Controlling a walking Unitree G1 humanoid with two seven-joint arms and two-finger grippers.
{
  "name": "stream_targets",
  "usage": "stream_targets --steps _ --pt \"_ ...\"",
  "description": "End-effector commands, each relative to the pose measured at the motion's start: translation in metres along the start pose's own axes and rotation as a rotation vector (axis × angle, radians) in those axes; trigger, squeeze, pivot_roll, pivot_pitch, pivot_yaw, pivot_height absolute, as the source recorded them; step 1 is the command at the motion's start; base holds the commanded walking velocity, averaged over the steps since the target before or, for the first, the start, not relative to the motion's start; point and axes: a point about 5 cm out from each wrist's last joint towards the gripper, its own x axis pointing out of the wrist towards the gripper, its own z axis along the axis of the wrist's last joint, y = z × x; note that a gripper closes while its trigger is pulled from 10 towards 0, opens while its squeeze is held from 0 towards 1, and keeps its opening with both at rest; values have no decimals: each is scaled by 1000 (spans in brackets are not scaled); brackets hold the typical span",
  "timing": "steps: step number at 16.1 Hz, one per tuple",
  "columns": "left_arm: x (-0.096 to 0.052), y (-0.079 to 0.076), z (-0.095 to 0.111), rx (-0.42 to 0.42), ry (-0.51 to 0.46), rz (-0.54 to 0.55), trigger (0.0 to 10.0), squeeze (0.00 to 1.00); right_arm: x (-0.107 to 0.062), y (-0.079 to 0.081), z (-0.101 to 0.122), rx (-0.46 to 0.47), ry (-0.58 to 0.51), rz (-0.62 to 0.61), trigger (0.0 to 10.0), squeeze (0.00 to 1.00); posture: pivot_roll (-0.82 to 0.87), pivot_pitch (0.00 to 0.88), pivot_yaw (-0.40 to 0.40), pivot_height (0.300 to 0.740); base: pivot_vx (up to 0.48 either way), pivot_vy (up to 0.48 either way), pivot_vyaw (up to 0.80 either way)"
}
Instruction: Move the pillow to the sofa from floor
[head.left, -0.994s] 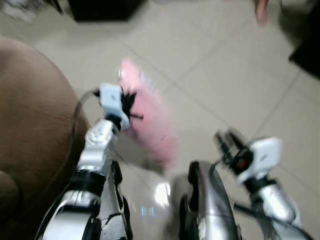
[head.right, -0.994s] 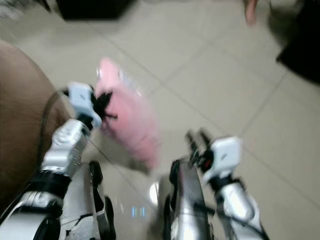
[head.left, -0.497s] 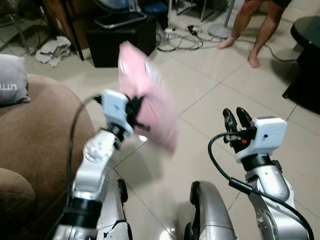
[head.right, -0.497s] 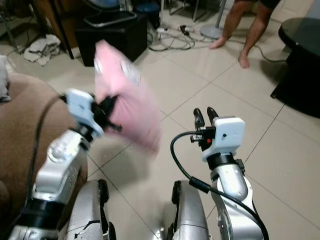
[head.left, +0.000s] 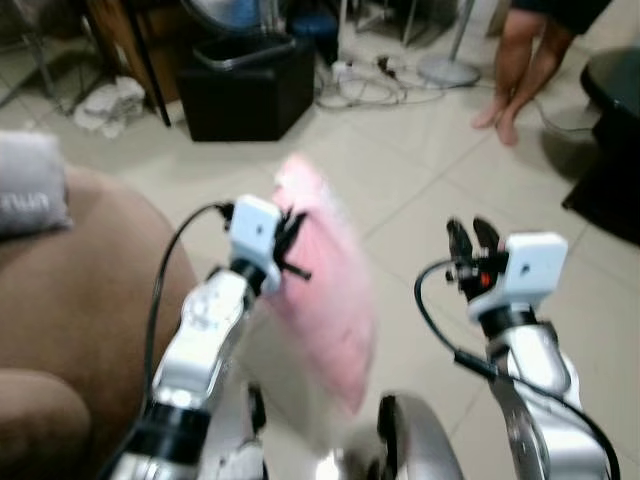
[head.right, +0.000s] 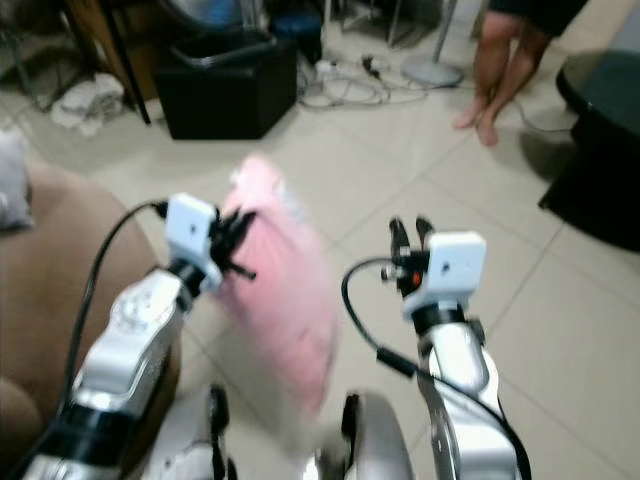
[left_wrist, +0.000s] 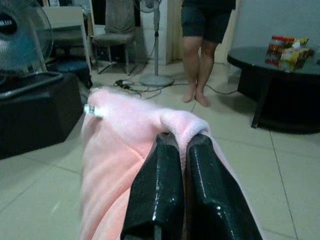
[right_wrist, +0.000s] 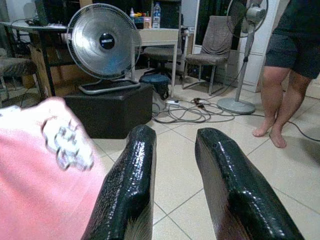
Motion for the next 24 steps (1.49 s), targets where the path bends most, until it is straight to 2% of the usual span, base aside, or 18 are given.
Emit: stream_targets --steps 1,6,8,9,11,17,24 --pt "6 0 23 35 -89 -4 10000 0 0 -6 -1 -5 17 -20 10000 0 4 0 -27 690 0 0 0" --pt "14 3 22 73 -59 3 10000 0 -2 -2 -8 -26 61 27 10000 0 0 0 -17 740 0 0 0" --pt "15 4 22 75 -57 4 10000 0 -2 -3 -10 -35 68 24 10000 0 -1 0 -13 740 0 0 0" --pt "16 4 21 73 -53 7 10000 0 -3 -7 -12 0 75 -13 10000 0 -4 0 -10 740 0 0 0" --pt "21 3 20 107 -47 9 10000 0 -3 -5 -15 -48 93 13 10000 0 -6 0 -5 740 0 0 0" --pt "26 0 21 112 -44 9 10000 0 -9 8 -20 -79 119 121 10000 0 -12 0 2 740 0 0 800" --pt "29 2 23 127 -48 11 10000 0 -10 2 -24 -104 134 111 10000 0 -9 0 4 740 75 0 800"
